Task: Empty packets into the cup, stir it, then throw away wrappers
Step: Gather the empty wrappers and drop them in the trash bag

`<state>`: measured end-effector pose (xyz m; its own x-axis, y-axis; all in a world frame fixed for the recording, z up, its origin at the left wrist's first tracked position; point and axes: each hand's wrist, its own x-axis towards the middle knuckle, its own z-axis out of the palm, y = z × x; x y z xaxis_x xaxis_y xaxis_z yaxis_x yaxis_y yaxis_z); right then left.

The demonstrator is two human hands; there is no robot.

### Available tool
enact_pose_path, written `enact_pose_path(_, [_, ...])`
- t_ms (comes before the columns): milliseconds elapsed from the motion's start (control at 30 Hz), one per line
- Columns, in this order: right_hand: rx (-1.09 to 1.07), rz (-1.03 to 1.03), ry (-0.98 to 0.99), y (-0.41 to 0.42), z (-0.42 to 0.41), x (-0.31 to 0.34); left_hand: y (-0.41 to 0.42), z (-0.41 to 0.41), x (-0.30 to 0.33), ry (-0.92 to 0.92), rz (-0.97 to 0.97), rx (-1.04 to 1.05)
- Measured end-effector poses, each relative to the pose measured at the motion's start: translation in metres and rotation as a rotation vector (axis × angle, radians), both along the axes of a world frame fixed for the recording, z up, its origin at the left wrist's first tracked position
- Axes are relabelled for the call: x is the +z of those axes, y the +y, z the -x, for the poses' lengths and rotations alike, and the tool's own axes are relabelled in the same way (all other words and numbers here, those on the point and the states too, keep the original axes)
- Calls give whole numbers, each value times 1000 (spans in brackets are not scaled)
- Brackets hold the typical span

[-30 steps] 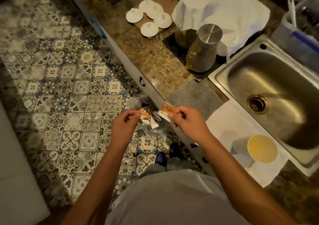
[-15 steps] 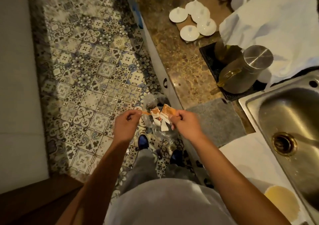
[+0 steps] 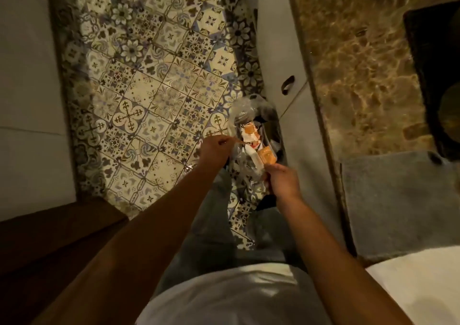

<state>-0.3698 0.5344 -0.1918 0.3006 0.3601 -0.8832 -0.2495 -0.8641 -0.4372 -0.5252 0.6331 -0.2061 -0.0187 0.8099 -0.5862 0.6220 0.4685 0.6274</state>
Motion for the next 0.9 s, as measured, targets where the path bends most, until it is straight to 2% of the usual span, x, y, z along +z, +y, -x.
enact_pose_path(100, [-63, 26, -6, 18, 6, -49, 21, 0, -45, 56, 66, 29])
enact_pose_path(200, [-82, 91, -26, 30, 7, -100, 38, -5, -85, 94, 51, -4])
enact_pose_path(400, [-17, 201, -96, 41, 1, -185, 63, -21, -166, 130, 46, -95])
enact_pose_path(567, [19, 243, -105, 54, -2, -241, 74, -40, -235, 190, 52, -147])
enact_pose_path(900, [171, 241, -106, 91, -4, -321, 71, -50, -312, 431, -7, -375])
